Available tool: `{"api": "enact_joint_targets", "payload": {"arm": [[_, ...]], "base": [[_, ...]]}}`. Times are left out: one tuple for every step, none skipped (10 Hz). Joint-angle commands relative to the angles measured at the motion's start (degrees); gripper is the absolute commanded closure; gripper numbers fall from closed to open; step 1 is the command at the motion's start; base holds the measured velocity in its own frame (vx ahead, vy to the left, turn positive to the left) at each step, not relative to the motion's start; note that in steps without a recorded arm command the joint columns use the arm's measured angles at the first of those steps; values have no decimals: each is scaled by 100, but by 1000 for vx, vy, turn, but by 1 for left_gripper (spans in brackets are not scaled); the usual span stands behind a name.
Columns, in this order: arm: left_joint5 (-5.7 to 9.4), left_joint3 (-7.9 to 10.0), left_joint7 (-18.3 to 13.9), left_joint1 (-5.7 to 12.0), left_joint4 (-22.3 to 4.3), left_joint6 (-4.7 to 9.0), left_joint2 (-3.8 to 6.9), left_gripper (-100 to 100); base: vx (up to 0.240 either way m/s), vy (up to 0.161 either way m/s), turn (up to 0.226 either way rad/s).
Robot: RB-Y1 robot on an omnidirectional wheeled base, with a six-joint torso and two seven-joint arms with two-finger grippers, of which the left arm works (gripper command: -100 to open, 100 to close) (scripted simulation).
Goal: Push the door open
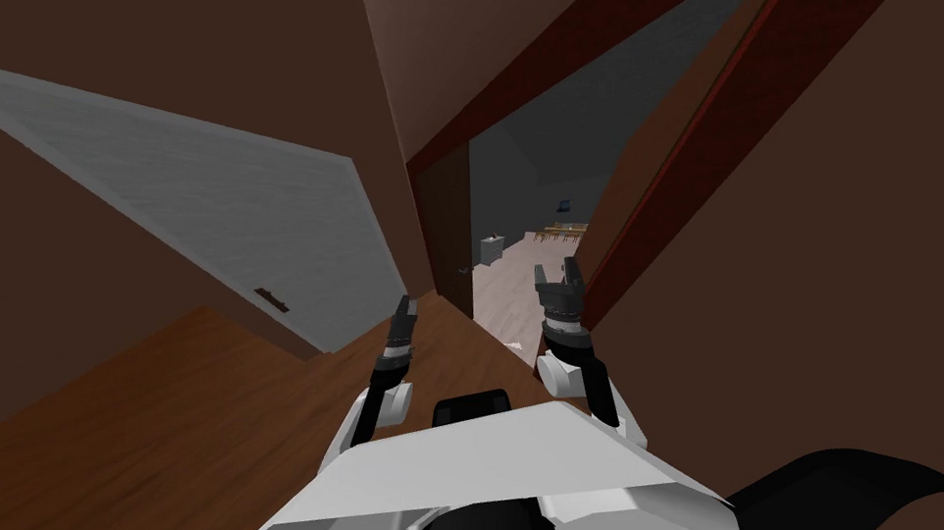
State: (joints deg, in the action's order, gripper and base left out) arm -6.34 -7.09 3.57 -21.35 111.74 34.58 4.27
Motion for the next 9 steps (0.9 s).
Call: {"api": "enact_joint_targets", "payload": {"arm": [[1, -16, -55, 80, -196, 36, 31, -100], [0, -29, -83, 128, -315, 56, 45, -100], [-2, -42, -111, 175, -435, 75, 60, -100], [-3, -55, -140, 222, -555, 95, 75, -100], [-5, -69, -169, 271, -679, 115, 88, -100], [-6, -83, -199, 321, -806, 136, 99, -100], [-8, -97, -229, 371, -933, 156, 111, -100], [-9, -111, -259, 422, -1060, 177, 122, -100], [-11, -125, -289, 472, -1187, 198, 133, -100]], "base": [[89, 33, -69], [96, 32, -84], [87, 26, -98], [93, 36, -59], [91, 36, -61], [89, 39, -82], [106, 58, -85], [94, 52, -86], [81, 40, -86]]}}
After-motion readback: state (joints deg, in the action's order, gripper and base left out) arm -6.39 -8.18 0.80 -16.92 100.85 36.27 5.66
